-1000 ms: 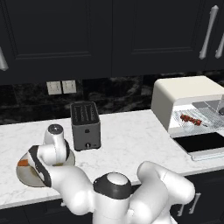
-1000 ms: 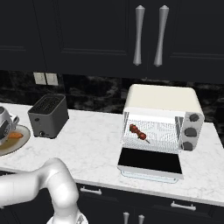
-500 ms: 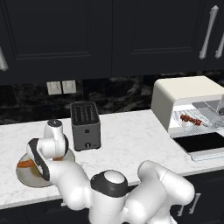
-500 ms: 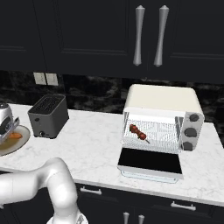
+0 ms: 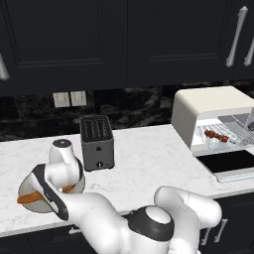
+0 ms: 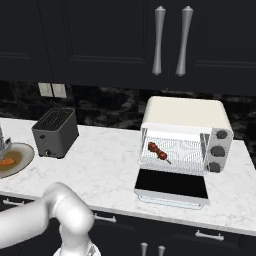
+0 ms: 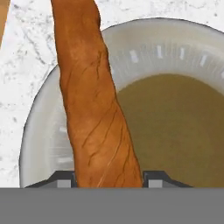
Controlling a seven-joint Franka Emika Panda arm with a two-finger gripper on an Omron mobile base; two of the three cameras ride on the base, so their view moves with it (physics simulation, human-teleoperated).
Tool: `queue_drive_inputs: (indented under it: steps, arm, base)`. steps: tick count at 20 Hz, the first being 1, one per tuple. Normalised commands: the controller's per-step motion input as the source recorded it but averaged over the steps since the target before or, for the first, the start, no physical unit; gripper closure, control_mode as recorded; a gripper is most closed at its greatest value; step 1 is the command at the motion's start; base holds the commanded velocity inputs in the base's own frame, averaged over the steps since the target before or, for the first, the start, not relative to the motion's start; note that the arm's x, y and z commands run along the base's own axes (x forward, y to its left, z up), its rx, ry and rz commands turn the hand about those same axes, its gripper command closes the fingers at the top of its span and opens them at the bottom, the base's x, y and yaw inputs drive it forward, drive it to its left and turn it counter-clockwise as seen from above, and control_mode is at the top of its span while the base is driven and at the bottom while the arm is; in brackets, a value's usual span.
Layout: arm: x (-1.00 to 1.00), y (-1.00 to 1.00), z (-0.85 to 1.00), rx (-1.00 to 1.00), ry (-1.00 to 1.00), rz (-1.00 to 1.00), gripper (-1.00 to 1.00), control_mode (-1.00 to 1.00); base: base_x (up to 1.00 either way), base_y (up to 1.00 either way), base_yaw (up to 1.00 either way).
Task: Pick up the kebab skewer and baguette bread, and place them inside the toaster oven. Close the toaster oven door and start by setting the timer.
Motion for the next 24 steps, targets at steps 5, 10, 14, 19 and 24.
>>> queue_drive_inputs:
  steps: [5,10,14,19,24]
  arm:
    - [-0.85,-0.96,1.00,0.08,-0.03,0.00,1.00,-1.00]
    - [-0.57,-1.00,1.00,0.10,0.00,0.00,1.00,-1.00]
    - [-0.29,-1.00,0.86,0.07,0.00,-0.08,1.00,-1.00]
    - [0.01,-1.00,0.64,0.01,0.05,-0.29,1.00,-1.00]
    - [0.11,-1.00,0.40,0.00,0.05,-0.41,1.00,-1.00]
  base:
    - [0.00,0.00,0.00]
    - [0.00,0.00,0.00]
    - [0.00,0.00,0.00]
    - [0.00,0.00,0.00]
    - [0.00,0.00,0.00]
